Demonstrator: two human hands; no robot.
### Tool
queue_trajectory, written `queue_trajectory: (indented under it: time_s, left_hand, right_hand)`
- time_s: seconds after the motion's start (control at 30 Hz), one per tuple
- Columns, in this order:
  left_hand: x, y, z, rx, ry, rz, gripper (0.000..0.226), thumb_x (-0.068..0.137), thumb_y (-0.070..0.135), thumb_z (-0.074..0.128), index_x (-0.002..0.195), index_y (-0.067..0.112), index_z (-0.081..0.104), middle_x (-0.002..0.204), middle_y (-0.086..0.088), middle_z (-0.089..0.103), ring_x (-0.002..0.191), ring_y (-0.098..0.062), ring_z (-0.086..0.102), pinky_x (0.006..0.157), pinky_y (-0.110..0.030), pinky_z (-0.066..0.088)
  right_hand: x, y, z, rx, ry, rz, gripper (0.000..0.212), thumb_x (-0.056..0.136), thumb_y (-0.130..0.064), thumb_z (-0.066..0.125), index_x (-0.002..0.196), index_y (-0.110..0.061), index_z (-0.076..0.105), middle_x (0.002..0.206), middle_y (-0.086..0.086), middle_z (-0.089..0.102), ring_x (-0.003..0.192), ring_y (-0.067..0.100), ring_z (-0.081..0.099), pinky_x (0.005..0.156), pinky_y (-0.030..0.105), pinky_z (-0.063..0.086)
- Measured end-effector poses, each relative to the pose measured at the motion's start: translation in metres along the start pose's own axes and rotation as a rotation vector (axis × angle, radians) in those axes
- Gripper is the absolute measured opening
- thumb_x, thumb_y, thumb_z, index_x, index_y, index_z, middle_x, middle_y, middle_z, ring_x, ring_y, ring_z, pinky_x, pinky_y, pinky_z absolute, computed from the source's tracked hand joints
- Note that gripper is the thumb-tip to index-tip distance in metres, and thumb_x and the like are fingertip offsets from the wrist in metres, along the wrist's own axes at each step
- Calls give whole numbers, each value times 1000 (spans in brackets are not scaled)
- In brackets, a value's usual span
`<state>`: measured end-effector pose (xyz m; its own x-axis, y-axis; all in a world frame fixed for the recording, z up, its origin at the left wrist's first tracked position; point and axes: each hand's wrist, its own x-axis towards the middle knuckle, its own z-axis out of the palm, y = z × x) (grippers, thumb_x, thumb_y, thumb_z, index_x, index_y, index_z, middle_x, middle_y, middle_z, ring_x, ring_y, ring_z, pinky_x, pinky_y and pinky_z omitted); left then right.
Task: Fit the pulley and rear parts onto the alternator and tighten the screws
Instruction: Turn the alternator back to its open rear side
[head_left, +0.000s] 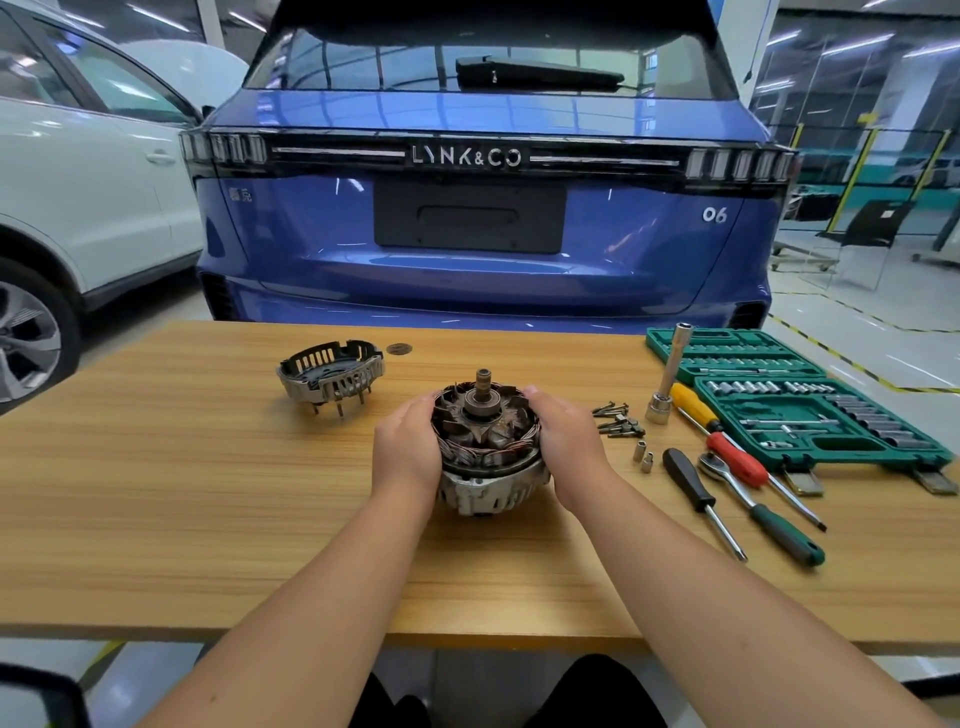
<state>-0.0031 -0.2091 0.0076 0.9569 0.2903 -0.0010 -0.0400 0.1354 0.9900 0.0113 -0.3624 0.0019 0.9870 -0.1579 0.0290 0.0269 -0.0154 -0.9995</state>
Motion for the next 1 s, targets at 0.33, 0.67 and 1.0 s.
queue_trajectory:
  time_s: [0.33, 0.67, 1.0]
  left_hand:
    - [-4, -1, -2, 46, 8, 35, 36, 103, 35, 44, 120, 18, 71, 112, 4, 73, 112, -20, 64, 104, -49, 49]
    - [-8, -9, -1, 30, 49, 57, 34, 90, 47, 45, 92, 38, 77, 95, 13, 76, 102, -15, 67, 96, -47, 53]
    - [0, -15, -1, -14, 60, 48, 39, 91, 46, 48, 108, 25, 76, 101, 9, 76, 105, -15, 68, 99, -48, 53]
  right_hand:
    - [-10, 12, -6, 4, -60, 23, 40, 103, -50, 42, 90, -43, 78, 92, -10, 78, 80, 0, 72, 66, 26, 52]
    - [50, -16, -56, -877, 212, -38, 31, 102, -32, 45, 93, -12, 67, 86, 11, 68, 75, 21, 62, 65, 34, 53]
    - [98, 9, -112, -1511, 166, 282, 18, 96, -17, 56, 109, -5, 56, 72, 9, 46, 59, 20, 54, 41, 28, 39]
